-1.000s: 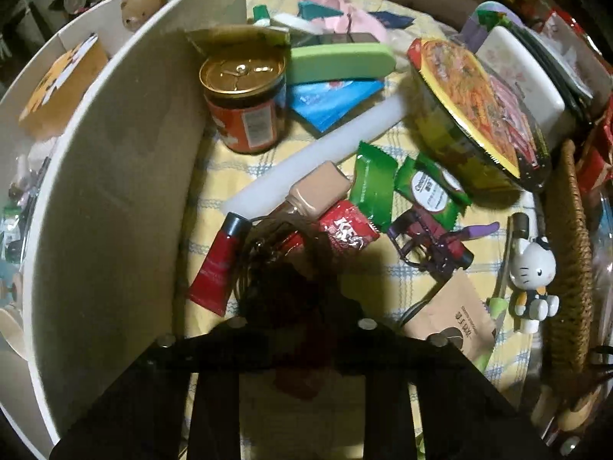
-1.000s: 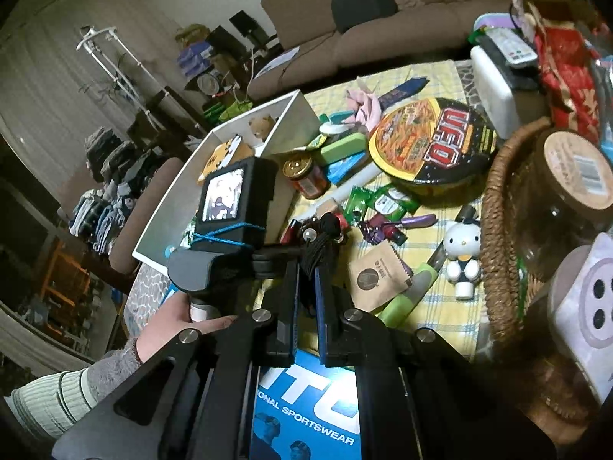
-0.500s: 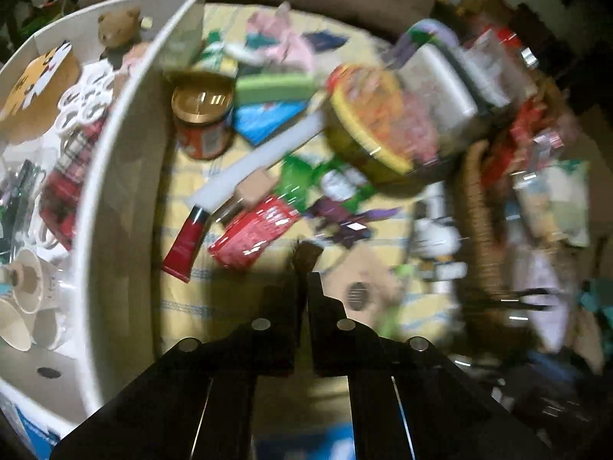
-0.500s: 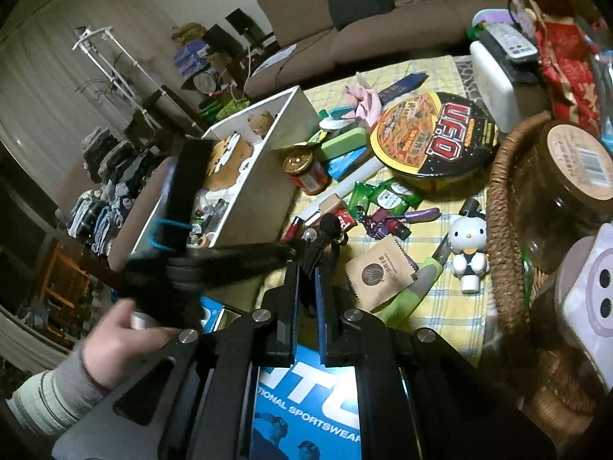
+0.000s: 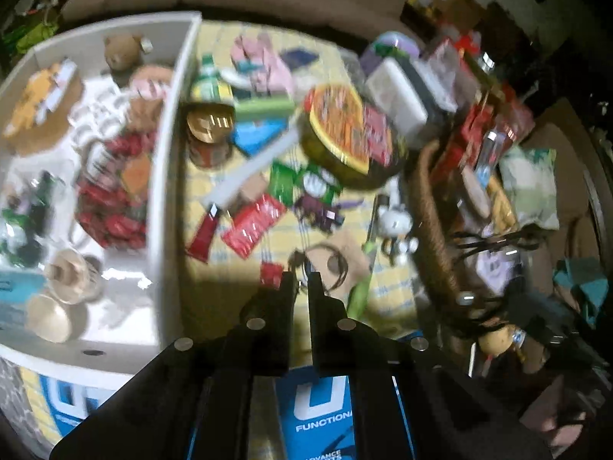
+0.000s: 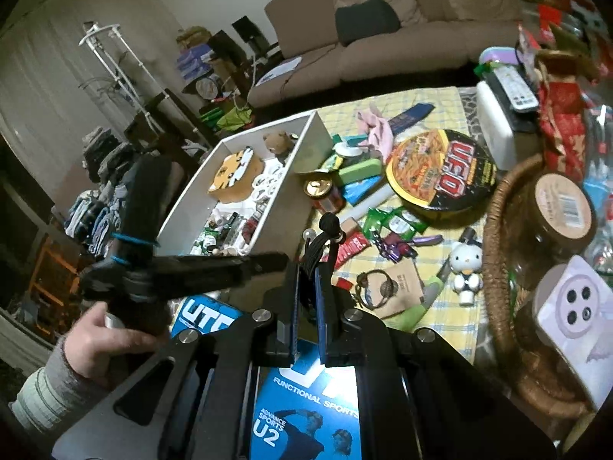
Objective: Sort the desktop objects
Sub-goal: 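Lower the left gripper onto the black cable beside the brown pouch, then close the left gripper on the black cable and lift it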
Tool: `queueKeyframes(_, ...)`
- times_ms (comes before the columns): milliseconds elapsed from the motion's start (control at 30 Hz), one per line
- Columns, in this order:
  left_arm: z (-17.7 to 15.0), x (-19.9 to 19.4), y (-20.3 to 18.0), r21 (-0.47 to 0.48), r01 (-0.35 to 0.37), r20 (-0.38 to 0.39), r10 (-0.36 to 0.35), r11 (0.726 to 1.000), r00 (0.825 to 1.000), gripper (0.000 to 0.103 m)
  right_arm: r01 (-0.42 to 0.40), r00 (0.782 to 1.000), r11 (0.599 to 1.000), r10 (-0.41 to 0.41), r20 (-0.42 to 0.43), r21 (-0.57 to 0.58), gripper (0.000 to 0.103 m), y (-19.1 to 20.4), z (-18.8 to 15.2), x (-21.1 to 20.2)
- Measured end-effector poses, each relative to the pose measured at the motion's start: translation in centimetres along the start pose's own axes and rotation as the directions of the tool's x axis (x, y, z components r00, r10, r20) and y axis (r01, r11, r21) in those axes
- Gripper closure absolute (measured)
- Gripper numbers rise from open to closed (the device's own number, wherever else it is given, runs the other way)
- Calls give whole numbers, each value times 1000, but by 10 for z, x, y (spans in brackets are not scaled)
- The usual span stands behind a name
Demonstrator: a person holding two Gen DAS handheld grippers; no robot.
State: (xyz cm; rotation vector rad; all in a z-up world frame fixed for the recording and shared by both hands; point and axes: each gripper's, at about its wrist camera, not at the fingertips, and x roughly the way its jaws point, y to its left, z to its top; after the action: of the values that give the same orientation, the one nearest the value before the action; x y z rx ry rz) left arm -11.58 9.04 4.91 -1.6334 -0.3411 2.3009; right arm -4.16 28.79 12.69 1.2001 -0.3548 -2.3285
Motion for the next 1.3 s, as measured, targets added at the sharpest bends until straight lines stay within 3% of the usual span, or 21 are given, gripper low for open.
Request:
queueKeyframes(33,-2,12,-2,11,-13,-27,13,1000,1000,91,9,1000,1000,-9,-4,1,95,-2,-2,0)
queueKeyframes(100,-6,37,-5,37,-38,-74,41,999,996,65,26,1000,1000,-26,-17,3,95,-7,-8,2)
queueKeyframes(300,-9,87,-8,5,-29,-142,29,1000,989,37,46,998,999,-44,-45,27,95,-27,-19,10)
queueKeyframes(333,-9,92,-9,9,-32,-145,33,999,989,37,47,998,998,-46,-47,31,95,-30,-20,11)
queueKeyframes(433,-9,107,-14,28,-62,-163,66,998,985,37,42,998,998,-39,-52,43,95,-37,-23,16)
queueKeyframes(567,-7,111,-16,42,-106,-119,110,994,987,38,31,998,998,-28,-58,55,95,-42,-26,22)
queueKeyframes(633,-8,111,-16,45,-114,-106,118,992,987,46,31,998,998,-27,-63,56,95,-43,-28,24)
queueKeyframes(700,-9,110,-18,91,-111,-98,120,990,988,96,31,998,998,-27,-63,57,95,-45,-30,24)
queueKeyframes(967,-19,93,-3,116,-96,-89,107,989,990,97,30,998,998,-27,-62,60,95,-46,-32,23)
queueKeyframes(1200,-20,48,6,82,-5,-48,9,997,999,97,34,998,998,-30,-60,52,95,-39,-34,19)
queueKeyframes(1300,3,35,3,52,36,-31,-34,998,999,97,31,998,998,-28,-53,54,95,-35,-32,18)
